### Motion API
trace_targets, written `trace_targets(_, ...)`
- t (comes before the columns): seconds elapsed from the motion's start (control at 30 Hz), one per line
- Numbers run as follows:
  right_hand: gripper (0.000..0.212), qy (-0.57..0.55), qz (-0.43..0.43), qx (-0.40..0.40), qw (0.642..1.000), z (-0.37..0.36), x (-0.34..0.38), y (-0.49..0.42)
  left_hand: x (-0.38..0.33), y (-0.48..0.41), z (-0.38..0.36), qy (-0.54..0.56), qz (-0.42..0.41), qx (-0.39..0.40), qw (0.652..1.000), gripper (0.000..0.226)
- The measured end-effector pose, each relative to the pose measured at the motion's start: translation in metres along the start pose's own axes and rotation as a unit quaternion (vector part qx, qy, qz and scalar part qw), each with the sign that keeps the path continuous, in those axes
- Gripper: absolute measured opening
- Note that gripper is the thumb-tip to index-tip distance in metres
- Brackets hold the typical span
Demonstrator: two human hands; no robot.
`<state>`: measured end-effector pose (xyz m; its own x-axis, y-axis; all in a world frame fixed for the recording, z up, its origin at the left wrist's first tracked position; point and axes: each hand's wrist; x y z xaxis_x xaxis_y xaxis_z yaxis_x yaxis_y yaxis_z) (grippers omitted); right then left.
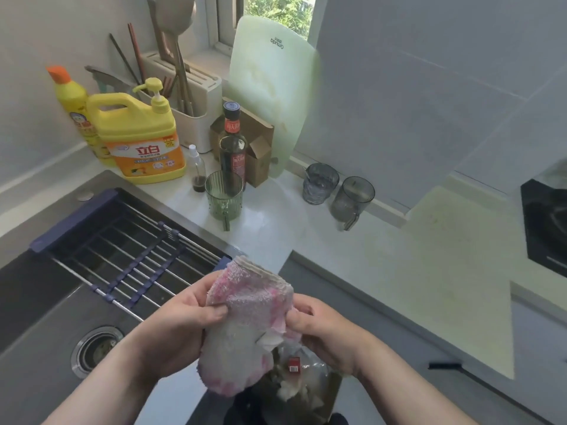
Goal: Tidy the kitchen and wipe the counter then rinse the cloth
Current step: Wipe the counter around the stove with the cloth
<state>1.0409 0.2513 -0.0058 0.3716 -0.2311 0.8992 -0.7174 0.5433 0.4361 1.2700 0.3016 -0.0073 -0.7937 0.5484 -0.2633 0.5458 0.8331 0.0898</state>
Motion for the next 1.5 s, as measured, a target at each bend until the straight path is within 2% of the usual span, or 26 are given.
trace_targets(0.07, 0.078, -0.059, 0.018, 0.013, 0.998, -0.001, -0.003, 0.011, 0.007, -0.002, -0.009, 0.078, -0.007, 0.074, 0.994, 0.048)
trace_targets(0.17, 0.08, -0.139, 0.045, 0.03, 0.989, -0.003, -0.009, 0.029, 0.018, -0.007, -0.024, 0.052, -0.011, 0.051, 0.997, 0.05)
trace_targets(0.27, 0.074, -0.221, 0.058, -0.019, 0.973, -0.004, -0.011, 0.051, 0.032, -0.017, -0.047, -0.06, -0.023, -0.02, 0.998, 0.056)
trace_targets(0.37, 0.075, -0.214, 0.031, -0.102, 0.971, 0.002, -0.017, 0.079, 0.052, -0.025, -0.067, -0.171, -0.072, -0.128, 0.974, 0.081)
trace_targets(0.5, 0.055, -0.199, 0.049, -0.211, 0.956, 0.011, -0.031, 0.132, 0.09, -0.036, -0.091, -0.229, -0.099, -0.178, 0.952, 0.088)
trace_targets(0.57, 0.054, -0.194, 0.065, -0.264, 0.943, 0.013, -0.037, 0.162, 0.118, -0.04, -0.106, -0.251, -0.099, -0.172, 0.947, 0.07)
trace_targets(0.63, 0.062, -0.175, 0.068, -0.31, 0.932, 0.012, -0.043, 0.194, 0.149, -0.044, -0.125, -0.258, -0.098, -0.16, 0.948, 0.034)
trace_targets(0.7, 0.067, -0.136, 0.044, -0.36, 0.922, 0.009, -0.049, 0.227, 0.178, -0.047, -0.138, -0.268, -0.108, -0.173, 0.942, 0.021)
trace_targets(0.73, 0.067, -0.109, 0.033, -0.383, 0.917, 0.008, -0.053, 0.244, 0.19, -0.048, -0.143, -0.271, -0.106, -0.163, 0.943, 0.025)
trace_targets(0.8, 0.063, -0.071, 0.021, -0.411, 0.908, 0.006, -0.062, 0.277, 0.212, -0.05, -0.15, -0.292, -0.089, -0.136, 0.942, 0.068)
trace_targets(0.83, 0.057, -0.069, 0.022, -0.415, 0.907, 0.007, -0.068, 0.293, 0.222, -0.052, -0.153, -0.302, -0.081, -0.126, 0.942, 0.083)
trace_targets(0.93, 0.044, -0.064, 0.019, -0.425, 0.903, 0.009, -0.083, 0.341, 0.254, -0.061, -0.168, -0.337, -0.043, -0.1, 0.935, 0.094)
trace_targets(1.0, 0.027, -0.034, 0.013, -0.447, 0.894, 0.011, -0.095, 0.367, 0.278, -0.068, -0.176, -0.362, -0.032, -0.092, 0.927, 0.084)
trace_targets(1.1, 0.023, -0.044, 0.021, -0.5, 0.865, 0.01, -0.112, 0.41, 0.317, -0.079, -0.192, -0.365, -0.018, -0.072, 0.928, 0.053)
trace_targets(1.17, 0.023, -0.057, 0.04, -0.537, 0.841, 0.004, -0.119, 0.438, 0.344, -0.087, -0.2, -0.355, -0.013, -0.066, 0.932, 0.04)
trace_targets(1.33, 0.022, -0.108, 0.067, -0.632, 0.765, -0.005, -0.133, 0.492, 0.401, -0.106, -0.216, -0.318, 0.002, -0.047, 0.947, 0.052)
trace_targets(1.43, 0.024, -0.114, 0.063, -0.681, 0.721, -0.005, -0.145, 0.516, 0.428, -0.116, -0.226, -0.341, -0.004, -0.036, 0.939, 0.027)
trace_targets(1.5, 0.023, -0.13, 0.067, -0.704, 0.695, -0.003, -0.151, 0.529, 0.442, -0.126, -0.231, -0.37, -0.017, -0.019, 0.929, 0.026)
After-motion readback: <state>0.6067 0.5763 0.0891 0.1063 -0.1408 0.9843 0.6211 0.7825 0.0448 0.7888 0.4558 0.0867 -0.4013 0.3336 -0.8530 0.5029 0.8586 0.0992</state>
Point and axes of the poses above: each hand's wrist, its own y-axis away from the middle knuckle, its own z-axis out of the back of the hand, x = y × z, and after that the axes turned 15 degrees about y, right-handed
